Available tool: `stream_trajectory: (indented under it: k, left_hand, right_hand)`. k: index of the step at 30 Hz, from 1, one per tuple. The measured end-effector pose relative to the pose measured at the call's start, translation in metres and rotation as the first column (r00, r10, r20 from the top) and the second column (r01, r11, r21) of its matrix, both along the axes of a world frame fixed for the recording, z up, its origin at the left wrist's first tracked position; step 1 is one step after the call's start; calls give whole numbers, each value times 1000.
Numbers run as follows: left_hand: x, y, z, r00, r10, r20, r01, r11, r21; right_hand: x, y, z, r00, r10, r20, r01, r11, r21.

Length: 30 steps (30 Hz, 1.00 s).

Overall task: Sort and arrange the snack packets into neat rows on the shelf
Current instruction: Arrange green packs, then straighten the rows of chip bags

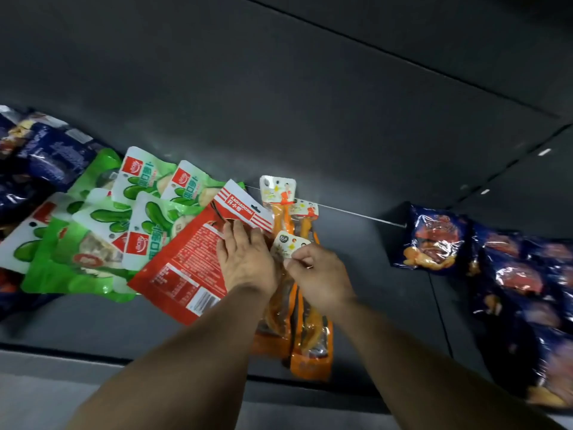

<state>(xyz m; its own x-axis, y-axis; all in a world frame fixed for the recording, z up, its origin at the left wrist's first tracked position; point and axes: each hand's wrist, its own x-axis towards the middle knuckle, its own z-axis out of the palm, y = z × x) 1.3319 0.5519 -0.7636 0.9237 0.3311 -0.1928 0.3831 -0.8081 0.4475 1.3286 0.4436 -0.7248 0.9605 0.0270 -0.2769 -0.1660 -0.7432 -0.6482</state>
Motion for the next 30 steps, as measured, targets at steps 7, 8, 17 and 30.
stream_trajectory:
  k: [7, 8, 17, 30]
  left_hand:
    - [2, -45, 5, 997, 71, 6, -68, 979, -195]
    - [2, -48, 6, 996, 91, 4, -88, 973, -215]
    - [-8, -9, 7, 978, -174, -117, 157, 977, -142]
    - [-33, -10, 12, 968, 105, -229, -152, 968, -200]
  right_hand:
    - [-5, -50, 30, 995, -26, -92, 8, 980, -197]
    - [-5, -57, 29, 994, -31, -107, 7, 977, -213]
    - [10, -60, -8, 985, -46, -168, 6, 972, -234]
    - [15, -45, -20, 982, 72, -173, -97, 986, -139]
